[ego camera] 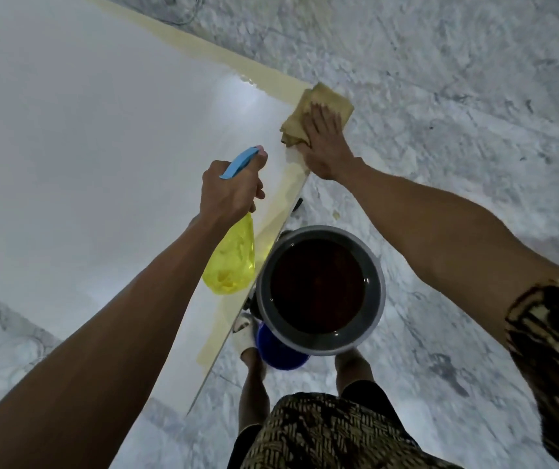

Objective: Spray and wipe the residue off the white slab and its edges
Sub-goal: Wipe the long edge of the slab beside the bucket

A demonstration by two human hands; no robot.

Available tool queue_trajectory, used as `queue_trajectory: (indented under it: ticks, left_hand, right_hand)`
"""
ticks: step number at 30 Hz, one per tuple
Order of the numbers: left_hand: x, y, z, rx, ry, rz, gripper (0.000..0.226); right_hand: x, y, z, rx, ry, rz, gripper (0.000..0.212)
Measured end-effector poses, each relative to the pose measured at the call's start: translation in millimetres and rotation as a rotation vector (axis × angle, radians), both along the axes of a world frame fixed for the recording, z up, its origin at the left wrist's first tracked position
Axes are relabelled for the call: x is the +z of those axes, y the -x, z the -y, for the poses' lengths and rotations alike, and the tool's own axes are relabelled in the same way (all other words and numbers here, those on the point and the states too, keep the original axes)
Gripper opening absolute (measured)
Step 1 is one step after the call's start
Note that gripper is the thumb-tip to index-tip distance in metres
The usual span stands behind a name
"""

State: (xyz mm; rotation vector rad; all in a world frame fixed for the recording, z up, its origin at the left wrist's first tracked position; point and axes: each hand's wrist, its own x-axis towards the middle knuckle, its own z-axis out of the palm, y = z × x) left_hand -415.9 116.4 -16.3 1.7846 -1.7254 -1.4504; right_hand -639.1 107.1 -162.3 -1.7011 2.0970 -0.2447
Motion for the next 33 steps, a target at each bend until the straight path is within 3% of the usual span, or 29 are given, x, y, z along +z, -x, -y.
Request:
queue_trajectory:
  ticks: [6,11,19,27,33]
  left_hand:
    - [7.9,-30.9,-8.4,-0.015,-0.005,-0.016,0.054]
    - [12.1,-80.1,-18.4,-0.039,-0.011,-0.058,0.041]
    - [7.0,-175.3,-57.5,-0.11,-0.031,0.01,0.043]
    - [5.9,-264.0,-125.5,0.005,-0.064,0.017,0.051]
    - [14.8,-325.2,-193.4,0.117,-0.008,0.013,0.053]
  right_hand:
    - [-2.9,-73.0,-50.2,-0.003,-0.011,-0.035,0.068]
    - [-1.4,-140.3,-93.7,-0.022,-0.005,-0.032,0.069]
    - [1.5,-241.8,-151.9,-0.049,-0.041,-0.075,0.073]
    - [10.6,-343.3,-218.4,0.046,-0.141,-0.047,0.089]
    - [10.1,-415.9,-277.8,0.195,-0.111,-0.003,0.071]
